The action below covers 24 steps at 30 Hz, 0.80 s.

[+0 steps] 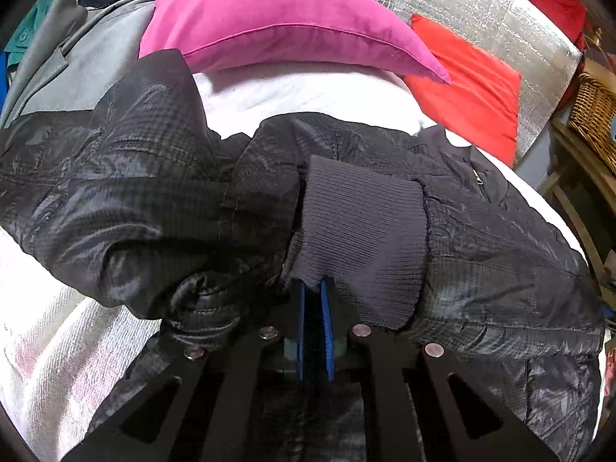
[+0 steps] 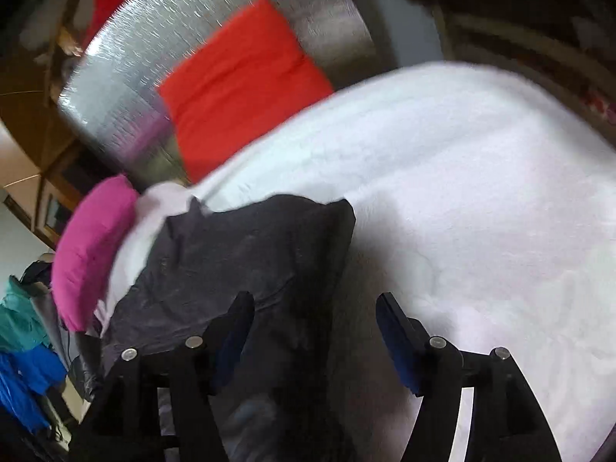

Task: Fold large clothes

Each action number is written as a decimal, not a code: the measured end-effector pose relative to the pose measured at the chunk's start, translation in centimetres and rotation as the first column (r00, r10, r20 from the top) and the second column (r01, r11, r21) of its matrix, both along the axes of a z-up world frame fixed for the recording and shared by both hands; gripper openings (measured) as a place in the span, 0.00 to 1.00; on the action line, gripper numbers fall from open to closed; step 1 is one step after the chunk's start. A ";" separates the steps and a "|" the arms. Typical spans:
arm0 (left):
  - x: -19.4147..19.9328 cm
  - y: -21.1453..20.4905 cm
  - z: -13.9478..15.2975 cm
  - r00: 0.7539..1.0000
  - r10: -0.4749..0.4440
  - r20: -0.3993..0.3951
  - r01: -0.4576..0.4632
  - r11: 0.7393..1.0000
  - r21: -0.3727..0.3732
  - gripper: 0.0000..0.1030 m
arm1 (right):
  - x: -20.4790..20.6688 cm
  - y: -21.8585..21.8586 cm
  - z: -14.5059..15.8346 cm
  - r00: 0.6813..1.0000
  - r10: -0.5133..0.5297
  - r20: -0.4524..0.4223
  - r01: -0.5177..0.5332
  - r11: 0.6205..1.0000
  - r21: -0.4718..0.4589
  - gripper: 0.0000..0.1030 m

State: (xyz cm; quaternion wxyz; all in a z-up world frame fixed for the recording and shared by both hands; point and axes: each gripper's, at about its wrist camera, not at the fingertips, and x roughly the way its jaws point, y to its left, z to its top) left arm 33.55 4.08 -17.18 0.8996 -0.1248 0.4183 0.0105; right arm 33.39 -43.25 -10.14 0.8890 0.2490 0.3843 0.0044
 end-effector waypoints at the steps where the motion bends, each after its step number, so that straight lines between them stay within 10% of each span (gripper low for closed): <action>1: 0.0 -0.1 0.0 1.000 0.000 0.001 0.000 1.000 0.006 0.10 | -1.0 0.7 1.0 0.999 0.020 0.027 -0.019 1.000 -0.008 0.68; 6: 0.0 -0.2 -0.1 1.000 0.001 0.003 -0.001 1.000 0.014 0.10 | -5.1 4.5 2.0 0.980 0.170 0.100 -0.182 0.976 0.119 0.71; 11: 0.4 -0.8 0.1 1.000 -0.002 -0.006 0.003 0.998 0.055 0.11 | -3.6 3.9 -4.6 0.985 0.116 -0.129 -0.096 0.984 0.151 0.76; 15: 0.6 -1.1 0.7 0.999 -0.033 -0.029 0.035 0.995 0.089 0.11 | -5.2 3.8 -1.0 0.993 0.104 -0.053 -0.095 0.985 0.146 0.76; 24: -2.5 -0.2 6.9 0.990 0.060 0.129 -0.071 0.994 0.080 0.50 | -5.5 3.7 3.0 0.984 0.142 0.103 -0.160 0.970 0.183 0.79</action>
